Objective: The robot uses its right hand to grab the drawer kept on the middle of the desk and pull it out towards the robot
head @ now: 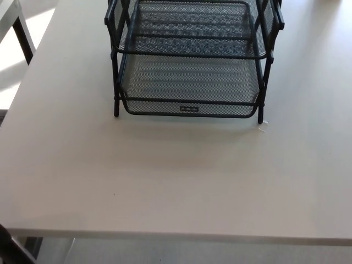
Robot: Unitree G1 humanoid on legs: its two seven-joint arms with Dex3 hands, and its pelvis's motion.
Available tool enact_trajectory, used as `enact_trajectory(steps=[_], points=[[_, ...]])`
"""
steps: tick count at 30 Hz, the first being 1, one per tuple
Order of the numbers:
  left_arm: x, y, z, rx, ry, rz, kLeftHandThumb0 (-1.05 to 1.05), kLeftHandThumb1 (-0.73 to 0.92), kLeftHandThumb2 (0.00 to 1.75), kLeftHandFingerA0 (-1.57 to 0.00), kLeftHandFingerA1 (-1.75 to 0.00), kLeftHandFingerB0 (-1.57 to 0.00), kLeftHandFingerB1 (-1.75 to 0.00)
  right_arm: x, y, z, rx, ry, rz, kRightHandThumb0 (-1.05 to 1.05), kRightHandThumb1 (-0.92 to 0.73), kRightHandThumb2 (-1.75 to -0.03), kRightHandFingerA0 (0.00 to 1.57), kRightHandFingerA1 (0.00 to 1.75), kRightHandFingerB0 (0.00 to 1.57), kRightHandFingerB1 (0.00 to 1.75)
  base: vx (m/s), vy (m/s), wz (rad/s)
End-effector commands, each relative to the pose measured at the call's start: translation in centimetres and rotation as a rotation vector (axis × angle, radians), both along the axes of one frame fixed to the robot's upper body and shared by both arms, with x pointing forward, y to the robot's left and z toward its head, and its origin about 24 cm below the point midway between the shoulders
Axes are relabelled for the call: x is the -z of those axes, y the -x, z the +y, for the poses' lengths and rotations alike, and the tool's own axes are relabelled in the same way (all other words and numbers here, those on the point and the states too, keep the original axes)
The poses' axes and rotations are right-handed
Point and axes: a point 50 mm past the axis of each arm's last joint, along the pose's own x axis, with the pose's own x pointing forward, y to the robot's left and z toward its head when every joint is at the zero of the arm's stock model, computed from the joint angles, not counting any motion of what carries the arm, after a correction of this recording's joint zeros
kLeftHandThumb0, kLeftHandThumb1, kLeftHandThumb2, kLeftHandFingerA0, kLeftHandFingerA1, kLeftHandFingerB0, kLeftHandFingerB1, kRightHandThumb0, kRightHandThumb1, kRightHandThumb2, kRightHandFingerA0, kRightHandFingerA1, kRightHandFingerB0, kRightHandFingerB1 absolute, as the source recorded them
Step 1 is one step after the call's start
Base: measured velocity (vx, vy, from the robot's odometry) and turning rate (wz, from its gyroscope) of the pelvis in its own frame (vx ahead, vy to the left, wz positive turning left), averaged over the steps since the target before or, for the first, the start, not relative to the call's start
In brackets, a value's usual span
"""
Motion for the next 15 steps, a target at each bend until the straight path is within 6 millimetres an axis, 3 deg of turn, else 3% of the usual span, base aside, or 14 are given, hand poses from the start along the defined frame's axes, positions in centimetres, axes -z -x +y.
enact_trajectory(steps=[1, 3, 4, 7, 8, 9, 10, 11, 12, 15], points=[[-0.1, 0.0, 0.0, 0.015, -0.012, -0.003, -0.29, 0.58, 0.57, -0.79, -0.89, -0.79, -0.60, -0.6, -0.7, 3.6, -0.110, 0.085, -0.049, -0.75, -0.67, -0.60, 0.33, 0.54, 0.27, 0.34, 0.00, 0.000, 0.00], [-0.1, 0.0, 0.0, 0.013, -0.009, -0.004, -0.29, 0.57, 0.57, -0.80, -0.89, -0.79, -0.60, -0.6, -0.8, 4.7, -0.188, 0.104, -0.062, -0.74, -0.67, -0.60, 0.31, 0.54, 0.26, 0.33, 0.00, 0.000, 0.00], [-0.1, 0.0, 0.0, 0.013, -0.009, -0.004, -0.28, 0.57, 0.57, -0.79, -0.89, -0.80, -0.61, -0.6, -0.8, 5.2, -0.210, 0.083, -0.041, -0.77, -0.55, -0.91, 0.23, 0.56, 0.16, 0.45, 0.00, 0.000, 0.00], [-0.2, 0.0, 0.0, 0.008, -0.005, 0.000, -0.29, 0.57, 0.57, -0.81, -0.86, -0.80, -0.59, -0.8, -1.0, 7.2, -0.292, 0.110, -0.041, -0.80, -0.55, -0.94, 0.25, 0.56, 0.17, 0.45, 0.00, 0.000, 0.00], [-0.2, 0.0, -0.1, 0.011, 0.000, -0.009, -0.28, 0.57, 0.57, -0.81, -0.87, -0.81, -0.60, -0.7, -1.2, 7.9, -0.323, 0.116, -0.046, -0.79, -0.69, -0.61, 0.33, 0.48, 0.27, 0.33, 0.00, 0.000, 0.00], [-0.2, -0.1, -0.1, 0.014, -0.008, -0.007, -0.28, 0.57, 0.57, -0.80, -0.87, -0.80, -0.60, -0.8, -1.5, 8.8, -0.387, 0.083, -0.019, -0.76, -0.53, -0.89, 0.22, 0.51, 0.19, 0.43, 0.00, 0.000, 0.00], [-0.2, -0.1, -0.1, 0.015, -0.011, -0.006, -0.28, 0.57, 0.57, -0.80, -0.87, -0.80, -0.60, -0.8, -1.6, 9.2, -0.415, 0.070, -0.007, -0.76, -0.53, -0.89, 0.22, 0.51, 0.19, 0.43, 0.00, 0.000, 0.00], [-0.2, -0.1, -0.1, 0.019, -0.012, -0.012, -0.28, 0.56, 0.57, -0.81, -0.88, -0.81, -0.61, -0.8, -2.0, 9.8, -0.467, 0.073, -0.003, -0.75, -0.67, -0.62, 0.28, 0.42, 0.25, 0.31, 0.00, 0.000, 0.00], [-0.2, -0.1, -0.1, 0.022, -0.012, -0.014, -0.28, 0.56, 0.57, -0.80, -0.89, -0.81, -0.61, -0.7, -2.4, 10.5, -0.493, 0.086, -0.007, -0.80, -0.55, -0.91, 0.25, 0.50, 0.20, 0.44, 0.00, 0.000, 0.00], [-0.2, -0.1, -0.1, 0.016, -0.018, 0.001, -0.29, 0.57, 0.57, -0.79, -0.88, -0.80, -0.60, -0.7, -2.9, 11.6, -0.515, 0.106, -0.006, -0.81, -0.55, -0.91, 0.26, 0.50, 0.21, 0.44, 0.00, 0.000, 0.00]])
